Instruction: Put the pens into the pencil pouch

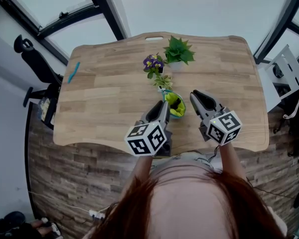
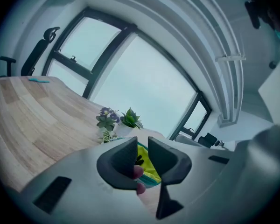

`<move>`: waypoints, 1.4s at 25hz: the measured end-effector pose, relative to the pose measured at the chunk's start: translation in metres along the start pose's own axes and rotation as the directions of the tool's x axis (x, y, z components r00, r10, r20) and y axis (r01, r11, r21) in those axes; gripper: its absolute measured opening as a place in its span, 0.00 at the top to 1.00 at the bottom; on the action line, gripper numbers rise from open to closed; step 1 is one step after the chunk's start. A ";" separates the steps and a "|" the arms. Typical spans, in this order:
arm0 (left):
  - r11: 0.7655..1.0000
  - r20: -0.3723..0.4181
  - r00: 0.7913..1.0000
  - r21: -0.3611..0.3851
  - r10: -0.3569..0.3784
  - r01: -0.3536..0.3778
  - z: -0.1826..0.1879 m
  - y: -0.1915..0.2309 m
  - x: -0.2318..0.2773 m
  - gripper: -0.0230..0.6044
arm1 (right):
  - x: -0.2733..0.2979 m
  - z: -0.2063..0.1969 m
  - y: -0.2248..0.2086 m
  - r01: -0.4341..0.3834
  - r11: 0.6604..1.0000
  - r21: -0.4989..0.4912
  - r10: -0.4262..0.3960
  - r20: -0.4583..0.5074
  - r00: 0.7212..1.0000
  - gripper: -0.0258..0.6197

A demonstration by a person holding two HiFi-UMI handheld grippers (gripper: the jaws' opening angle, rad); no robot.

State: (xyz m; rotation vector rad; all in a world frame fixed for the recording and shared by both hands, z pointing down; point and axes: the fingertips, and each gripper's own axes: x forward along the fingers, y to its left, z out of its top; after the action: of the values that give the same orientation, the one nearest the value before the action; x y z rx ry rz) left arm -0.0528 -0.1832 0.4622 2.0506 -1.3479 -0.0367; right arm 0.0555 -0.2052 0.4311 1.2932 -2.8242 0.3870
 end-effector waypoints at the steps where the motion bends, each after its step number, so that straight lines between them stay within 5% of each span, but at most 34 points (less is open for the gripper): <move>1: 1.000 0.011 1.000 0.021 0.010 -0.011 0.000 -0.001 -0.003 0.88 | -0.002 0.000 0.001 0.002 1.000 0.001 -0.002 -0.003 1.000 0.90; 12: 0.974 0.091 0.992 0.201 0.085 -0.102 -0.001 -0.030 -0.042 0.96 | -0.035 0.014 0.016 -0.021 1.000 -0.018 0.021 -0.019 1.000 0.96; 17: 0.961 0.110 0.993 0.267 0.042 -0.070 -0.003 -0.056 -0.059 0.96 | -0.054 0.019 0.024 -0.027 0.999 -0.019 0.027 -0.015 1.000 0.96; 35: 0.927 0.144 0.990 0.370 0.003 -0.057 -0.018 -0.128 -0.126 0.96 | -0.153 0.053 0.064 -0.006 0.997 -0.073 0.011 0.081 0.997 0.96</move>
State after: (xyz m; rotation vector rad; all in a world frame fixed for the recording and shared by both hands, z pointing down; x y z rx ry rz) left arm -0.0022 -0.0398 0.3655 2.3795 -1.5701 0.0988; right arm 0.1128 -0.0630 0.3488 1.3130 -2.8811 0.2340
